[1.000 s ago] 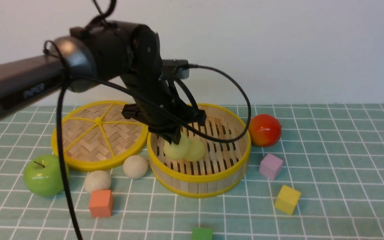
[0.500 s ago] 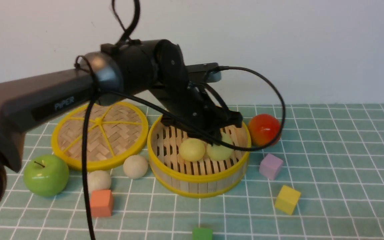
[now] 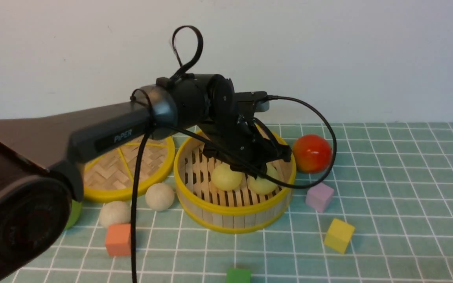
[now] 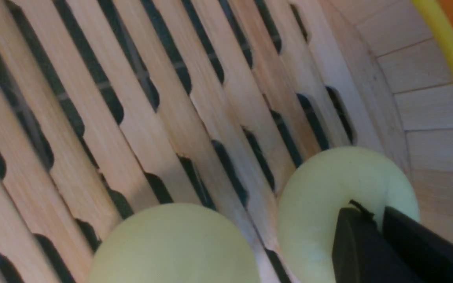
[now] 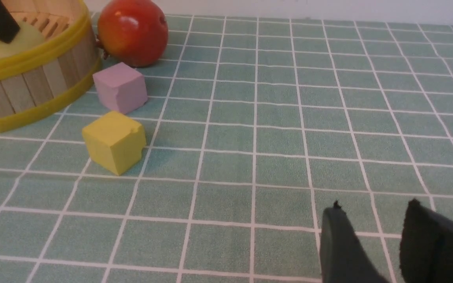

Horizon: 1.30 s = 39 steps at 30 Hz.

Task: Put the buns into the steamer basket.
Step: Use the left arm to put the steamed stuffed bun into the steamer, then use the left arm to grab a steamed stuffed bun

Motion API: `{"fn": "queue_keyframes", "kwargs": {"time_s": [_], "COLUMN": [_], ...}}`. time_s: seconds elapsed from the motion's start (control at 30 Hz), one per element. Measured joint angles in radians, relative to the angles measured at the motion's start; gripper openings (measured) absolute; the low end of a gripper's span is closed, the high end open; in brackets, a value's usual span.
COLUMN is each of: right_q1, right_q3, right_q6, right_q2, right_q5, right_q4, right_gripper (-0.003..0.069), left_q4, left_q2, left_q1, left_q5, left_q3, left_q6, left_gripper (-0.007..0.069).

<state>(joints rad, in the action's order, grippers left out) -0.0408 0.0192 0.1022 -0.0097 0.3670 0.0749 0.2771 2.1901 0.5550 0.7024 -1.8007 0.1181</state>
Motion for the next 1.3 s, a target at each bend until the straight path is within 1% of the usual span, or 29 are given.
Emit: {"fn": "queue_keyframes", "kwargs": {"time_s": [0.13, 0.17, 0.2, 0.23, 0.33, 0.4, 0.43, 0.53, 0.63, 0.67, 0.7, 0.73, 0.83, 0.9, 0.97, 1.07, 1.17, 1.3], "right_q1": [0.000, 0.000, 0.000, 0.000, 0.000, 0.000, 0.000, 0.000, 0.000, 0.000, 0.000, 0.000, 0.000, 0.000, 0.000, 0.000, 0.000, 0.000], "right_q3": [0.000, 0.000, 0.000, 0.000, 0.000, 0.000, 0.000, 0.000, 0.000, 0.000, 0.000, 0.000, 0.000, 0.000, 0.000, 0.000, 0.000, 0.000], "right_q6": [0.000, 0.000, 0.000, 0.000, 0.000, 0.000, 0.000, 0.000, 0.000, 0.000, 0.000, 0.000, 0.000, 0.000, 0.000, 0.000, 0.000, 0.000], "right_q2": [0.000, 0.000, 0.000, 0.000, 0.000, 0.000, 0.000, 0.000, 0.000, 0.000, 0.000, 0.000, 0.000, 0.000, 0.000, 0.000, 0.000, 0.000], "right_q5": [0.000, 0.000, 0.000, 0.000, 0.000, 0.000, 0.000, 0.000, 0.000, 0.000, 0.000, 0.000, 0.000, 0.000, 0.000, 0.000, 0.000, 0.000], "right_q4": [0.001, 0.001, 0.001, 0.001, 0.001, 0.001, 0.001, 0.001, 0.001, 0.001, 0.001, 0.001, 0.001, 0.001, 0.001, 0.001, 0.001, 0.001], "right_gripper": [0.0239, 0.0239, 0.0239, 0.0239, 0.0239, 0.0239, 0.0239, 0.0239, 0.0239, 0.0239, 0.0239, 0.0239, 0.0239, 0.0239, 0.0239, 0.0239, 0.0239, 0.0239], "left_q4": [-0.007, -0.008, -0.008, -0.009, -0.038, -0.060, -0.095, -0.166, -0.207, -0.209, -0.213, -0.211, -0.197, -0.195, -0.210, -0.250, -0.295, -0.312], "left_q2": [-0.004, -0.011, -0.013, -0.031, -0.090, -0.123, -0.171, -0.260, -0.346, -0.352, -0.403, -0.429, -0.480, -0.492, -0.484, -0.459, -0.420, -0.368], "left_q1": [0.000, 0.000, 0.000, 0.000, -0.003, -0.007, -0.016, -0.048, -0.115, -0.121, -0.174, -0.204, -0.283, -0.314, -0.328, -0.329, -0.329, -0.329], "left_q5": [0.032, 0.051, 0.054, 0.088, 0.139, 0.160, 0.196, 0.271, 0.316, 0.319, 0.317, 0.314, 0.294, 0.276, 0.242, 0.196, 0.175, 0.162], "left_q3": [-0.012, -0.017, -0.017, -0.017, -0.017, -0.017, -0.018, -0.018, -0.007, -0.002, 0.034, 0.066, 0.191, 0.277, 0.369, 0.438, 0.458, 0.459], "left_q6": [0.000, 0.000, 0.000, 0.000, 0.000, 0.000, 0.000, 0.013, 0.037, 0.040, 0.046, 0.050, 0.052, 0.052, 0.052, 0.063, 0.104, 0.124], "left_gripper": [0.0194, 0.0255, 0.0255, 0.0321, 0.0406, 0.0421, 0.0435, 0.0435, 0.0407, 0.0400, 0.0360, 0.0335, 0.0266, 0.0227, 0.0204, 0.0200, 0.0201, 0.0205]}}
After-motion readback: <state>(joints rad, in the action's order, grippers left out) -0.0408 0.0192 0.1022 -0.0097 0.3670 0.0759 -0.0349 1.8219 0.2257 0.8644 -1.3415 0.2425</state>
